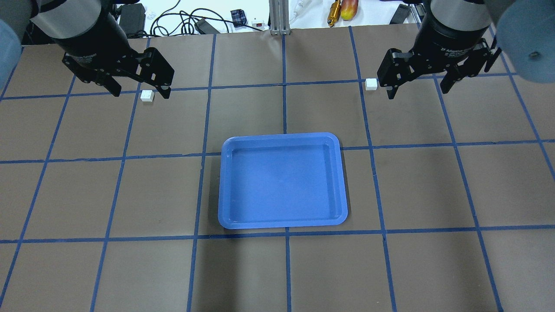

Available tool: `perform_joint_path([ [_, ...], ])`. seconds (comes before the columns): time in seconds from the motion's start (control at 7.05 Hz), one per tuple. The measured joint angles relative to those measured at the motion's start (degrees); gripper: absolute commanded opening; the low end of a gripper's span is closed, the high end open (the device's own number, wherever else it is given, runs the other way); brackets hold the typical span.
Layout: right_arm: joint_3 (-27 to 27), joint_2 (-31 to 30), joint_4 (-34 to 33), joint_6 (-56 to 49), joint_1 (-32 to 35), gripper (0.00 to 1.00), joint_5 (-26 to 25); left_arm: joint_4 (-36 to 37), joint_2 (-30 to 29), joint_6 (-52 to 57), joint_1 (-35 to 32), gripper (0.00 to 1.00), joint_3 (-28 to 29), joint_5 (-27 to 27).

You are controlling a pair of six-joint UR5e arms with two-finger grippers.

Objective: Assemble white blocks and place on blue tray

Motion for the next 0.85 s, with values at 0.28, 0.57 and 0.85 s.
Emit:
perform_joint_path([
  [0.28, 0.1, -0.1, 0.0, 0.0, 0.0, 1.0, -0.1, 0.0, -0.1, -2.5, 0.0, 1.0, 0.0, 0.4],
  [0.57, 0.0, -0.1, -0.5, 0.2, -0.1, 1.0, 0.0, -0.3, -0.1, -3.1, 0.0, 1.0, 0.3, 0.7],
  [0.85, -0.3, 0.2, -2.3, 0.5, -0.1, 1.0, 0.1, -0.6, -0.6, -2.6, 2.7, 1.0, 0.4, 0.5],
])
